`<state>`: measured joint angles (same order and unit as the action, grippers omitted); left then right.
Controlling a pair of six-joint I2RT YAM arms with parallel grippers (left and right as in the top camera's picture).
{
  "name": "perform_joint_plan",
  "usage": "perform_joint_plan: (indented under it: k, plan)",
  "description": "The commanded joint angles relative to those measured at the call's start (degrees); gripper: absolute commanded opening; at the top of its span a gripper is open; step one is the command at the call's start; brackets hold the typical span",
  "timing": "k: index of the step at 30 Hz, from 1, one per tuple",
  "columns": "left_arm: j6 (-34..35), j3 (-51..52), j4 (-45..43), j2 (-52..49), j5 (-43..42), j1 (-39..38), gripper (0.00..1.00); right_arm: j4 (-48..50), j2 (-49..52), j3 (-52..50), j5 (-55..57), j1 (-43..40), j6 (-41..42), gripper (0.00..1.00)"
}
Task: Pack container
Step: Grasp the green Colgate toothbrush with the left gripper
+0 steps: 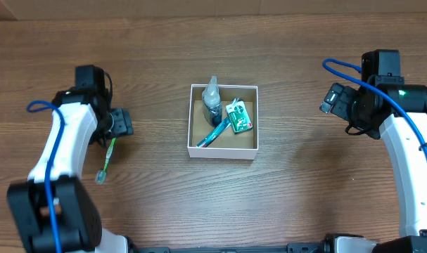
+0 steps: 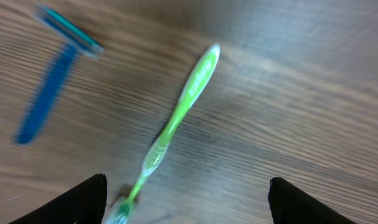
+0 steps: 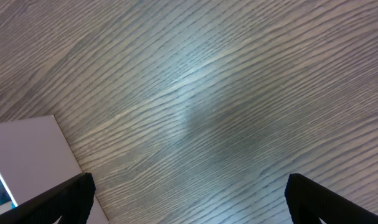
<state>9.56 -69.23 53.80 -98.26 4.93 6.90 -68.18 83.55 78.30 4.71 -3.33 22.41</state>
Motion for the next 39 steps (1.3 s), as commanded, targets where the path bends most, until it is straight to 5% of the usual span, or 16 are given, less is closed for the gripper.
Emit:
perform_joint_plan:
  k: [1,15,19,24,39]
  plan:
    - [-2.4,0.6,-1.1,-6.0,-3.1,0.7,0.82,0.3,0.0,-0.3,0.1,0.0,-0.3,1.0]
    - [-2.3,0.6,-2.5,-15.6,-3.5,0.7,0.8,0.1,0.9,-0.3,0.1,0.0,-0.3,1.0]
    - [-2.3,0.6,-1.7,-16.0,-3.5,0.7,0.66,0.1,1.1,-0.3,0.1,0.0,-0.3,1.0]
    - [-2.3,0.6,-1.3,-16.0,-3.5,0.7,0.31,0.1,1.1,-0.3,0.1,0.0,-0.3,1.0]
    - [-2.3,0.6,-1.2,-16.0,-3.5,0.6,0.04,0.0,1.1,-0.3,0.1,0.0,-0.3,1.0]
